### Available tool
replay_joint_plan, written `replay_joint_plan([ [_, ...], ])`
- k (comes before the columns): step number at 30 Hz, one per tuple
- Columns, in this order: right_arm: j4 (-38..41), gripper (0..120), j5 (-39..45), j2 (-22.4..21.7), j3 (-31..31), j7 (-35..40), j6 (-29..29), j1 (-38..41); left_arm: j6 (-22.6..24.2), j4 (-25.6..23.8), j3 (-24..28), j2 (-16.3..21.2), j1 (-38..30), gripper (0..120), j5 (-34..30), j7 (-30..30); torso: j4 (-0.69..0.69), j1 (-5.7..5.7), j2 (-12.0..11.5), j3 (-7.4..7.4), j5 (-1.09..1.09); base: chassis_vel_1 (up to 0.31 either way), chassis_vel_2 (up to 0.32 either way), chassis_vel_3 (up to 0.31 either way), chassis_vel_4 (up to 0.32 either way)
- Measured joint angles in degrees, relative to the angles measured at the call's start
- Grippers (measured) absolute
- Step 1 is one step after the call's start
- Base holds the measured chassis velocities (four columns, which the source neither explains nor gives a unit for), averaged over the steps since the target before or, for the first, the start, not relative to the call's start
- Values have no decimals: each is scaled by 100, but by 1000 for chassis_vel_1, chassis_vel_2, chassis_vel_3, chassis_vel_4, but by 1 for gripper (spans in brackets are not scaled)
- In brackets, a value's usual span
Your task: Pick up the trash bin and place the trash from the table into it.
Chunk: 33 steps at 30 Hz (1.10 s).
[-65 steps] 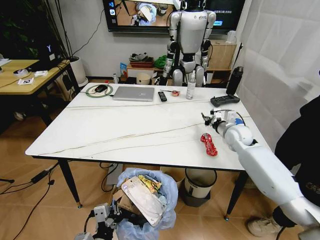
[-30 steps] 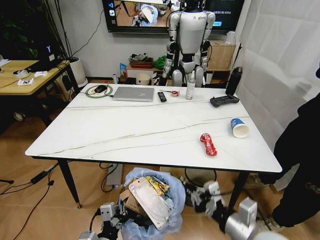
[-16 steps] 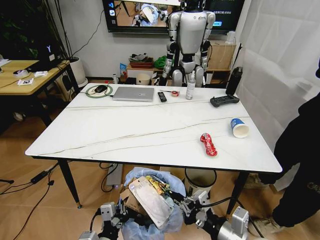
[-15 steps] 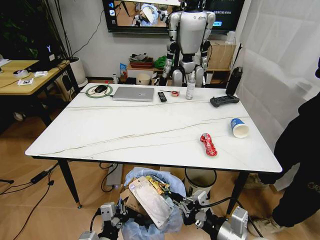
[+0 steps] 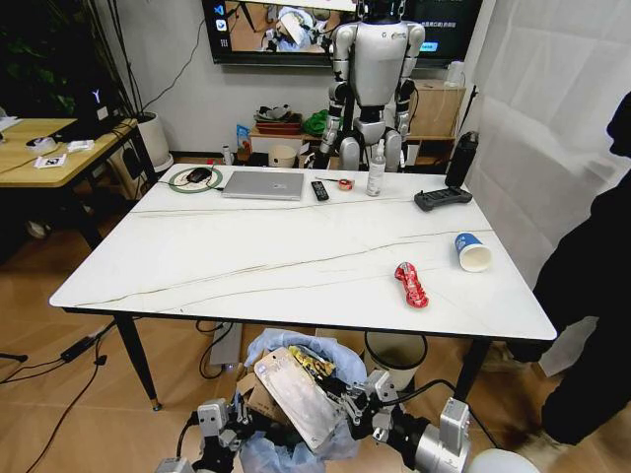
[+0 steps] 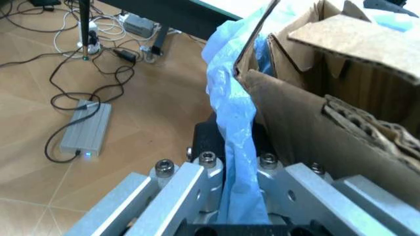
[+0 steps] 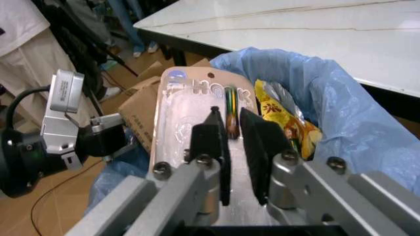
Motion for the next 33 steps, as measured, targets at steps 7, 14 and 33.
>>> replay_joint_plan([
  [7,-1,37,-49,6,83,46,12,-33,6,32,25,-4,-23,0,0,0,0,0,0,0,0,0,0,0,0],
  [14,174,67,157,201,485,582,-94,391,7,72,37,-16,-34,0,-2,-2,0,0,0,0,0,0,0,0,0],
  [33,-574,100,1112,641,1396,2094,-994,1576,6,44,5,-10,-15,0,-5,-7,0,0,0,0,0,0,0,0,0],
])
